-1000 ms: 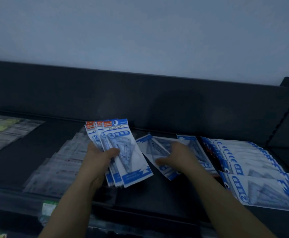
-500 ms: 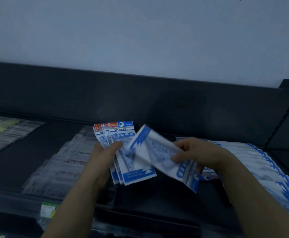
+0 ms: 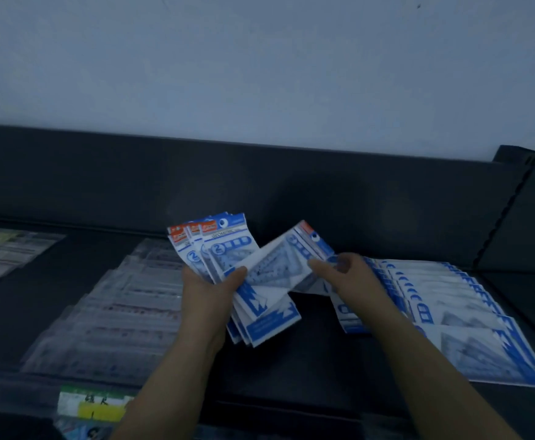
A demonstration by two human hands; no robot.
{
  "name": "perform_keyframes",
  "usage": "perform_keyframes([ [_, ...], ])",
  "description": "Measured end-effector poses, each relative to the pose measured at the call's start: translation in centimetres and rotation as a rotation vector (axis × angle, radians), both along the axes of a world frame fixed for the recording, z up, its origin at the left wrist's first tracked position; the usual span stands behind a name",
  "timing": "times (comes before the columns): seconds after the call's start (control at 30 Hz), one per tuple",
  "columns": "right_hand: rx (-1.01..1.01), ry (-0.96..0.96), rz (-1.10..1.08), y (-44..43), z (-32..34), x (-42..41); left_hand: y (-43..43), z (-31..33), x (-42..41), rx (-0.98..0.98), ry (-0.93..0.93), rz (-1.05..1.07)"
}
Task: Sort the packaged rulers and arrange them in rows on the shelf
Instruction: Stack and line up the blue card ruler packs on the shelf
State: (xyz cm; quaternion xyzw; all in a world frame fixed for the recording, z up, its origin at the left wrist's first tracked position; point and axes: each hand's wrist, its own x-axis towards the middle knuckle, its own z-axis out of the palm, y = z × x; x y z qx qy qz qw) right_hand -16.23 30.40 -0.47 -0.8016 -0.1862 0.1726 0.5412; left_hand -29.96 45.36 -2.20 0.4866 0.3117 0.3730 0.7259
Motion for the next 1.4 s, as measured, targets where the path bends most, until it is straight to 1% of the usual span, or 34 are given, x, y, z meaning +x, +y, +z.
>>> perform_keyframes([
  [0.03, 0.049, 0.104, 0.028, 0.1, -0.2, -0.5, -0.4, 0.2, 0.2, -0.007, -0.018, 0.014],
  [0.1, 0.187, 0.258, 0.093, 0.5, -0.4, -1.2, -1.2, 0.5, 0.5, -0.012, -0.038, -0.028],
  [0.17, 0.293, 0.335, 0.100, 0.8, -0.2, -1.5, -2.0, 0.5, 0.7, -0.063, -0.037, -0.113],
  [0.23, 0.297, 0.353, 0.087, 0.8, 0.2, -1.1, -2.2, 0.3, 0.7, -0.153, -0.023, -0.160],
  [0.3, 0.254, 0.311, 0.082, 0.5, 0.5, -0.2, -1.8, 0.0, 0.7, -0.166, 0.018, -0.161],
  [0.37, 0.193, 0.242, 0.107, -0.2, 0.3, 0.6, -1.3, -0.1, 0.6, -0.107, 0.055, -0.161],
  [0.43, 0.111, 0.172, 0.234, -0.7, 0.2, 0.5, -1.1, -0.1, 0.5, -0.048, 0.066, -0.186],
  [0.5, 0.063, 0.127, 0.350, -0.6, -0.2, -0.3, -1.3, -0.2, 0.5, 0.011, 0.048, -0.306],
  [0.53, 0.057, 0.104, 0.354, -0.4, -0.4, -0.6, -1.5, -0.4, 0.6, 0.038, 0.055, -0.364],
  [0.57, 0.051, 0.053, 0.313, -0.2, -0.6, -0.7, -1.6, -0.7, 0.7, 0.060, 0.074, -0.393],
  [0.6, 0.008, -0.053, 0.230, -0.3, -1.0, -0.2, -1.5, -1.0, 0.8, 0.074, 0.094, -0.386],
  [0.63, -0.081, -0.209, 0.138, -0.6, -1.0, 0.5, -1.2, -1.2, 0.8, 0.082, 0.100, -0.359],
  [0.67, -0.216, -0.362, 0.071, -1.1, -1.2, 1.4, -0.9, -1.3, 0.8, 0.085, 0.097, -0.319],
  [0.7, -0.374, -0.461, 0.050, -1.6, -1.4, 2.1, -0.4, -1.3, 0.7, 0.086, 0.092, -0.278],
  [0.73, -0.553, -0.499, 0.065, -2.1, -1.6, 2.6, 0.1, -1.2, 0.6, 0.081, 0.087, -0.242],
  [0.77, -0.703, -0.491, 0.104, -2.4, -1.8, 2.6, 0.6, -1.1, 0.4, 0.074, 0.084, -0.212],
  [0.8, -0.801, -0.478, 0.153, -2.6, -2.1, 2.4, 1.1, -1.1, 0.2, 0.068, 0.082, -0.188],
  [0.83, -0.839, -0.479, 0.203, -2.6, -2.3, 1.8, 1.6, -0.9, 0.0, 0.065, 0.081, -0.172],
  [0.87, -0.818, -0.496, 0.256, -2.4, -2.2, 1.2, 2.0, -0.9, -0.2, 0.056, 0.082, -0.154],
  [0.9, -0.756, -0.494, 0.304, -2.2, -1.8, 0.6, 2.4, -0.8, -0.3, 0.047, 0.082, -0.145],
  [0.97, -0.600, -0.390, 0.394, -2.0, -0.8, -0.1, 2.8, -0.5, -0.6, 0.031, 0.083, -0.132],
  [1.0, -0.556, -0.359, 0.422, -1.9, -0.5, -0.2, 3.1, -0.4, -0.7, 0.028, 0.088, -0.128],
  [1.03, -0.547, -0.389, 0.438, -1.8, -0.2, 0.1, 3.3, -0.2, -1.0, 0.031, 0.100, -0.125],
  [1.1, -0.560, -0.500, 0.459, -1.4, -0.2, 1.3, 3.8, 0.1, -1.6, 0.049, 0.131, -0.126],
  [1.13, -0.566, -0.495, 0.482, -1.1, -0.3, 1.9, 4.2, 0.2, -2.0, 0.065, 0.151, -0.131],
  [1.2, -0.589, -0.404, 0.566, -0.1, -0.6, 3.1, 4.7, 0.4, -2.7, 0.094, 0.189, -0.144],
  [1.27, -0.682, -0.363, 0.635, 1.1, -0.6, 4.2, 5.0, 0.6, -3.3, 0.106, 0.203, -0.154],
  [1.33, -0.785, -0.389, 0.653, 2.2, -0.2, 5.1, 5.0, 0.7, -3.8, 0.116, 0.211, -0.169],
  [1.4, -0.864, -0.443, 0.627, 3.0, 0.2, 5.7, 5.0, 0.7, -4.2, 0.122, 0.222, -0.176],
])
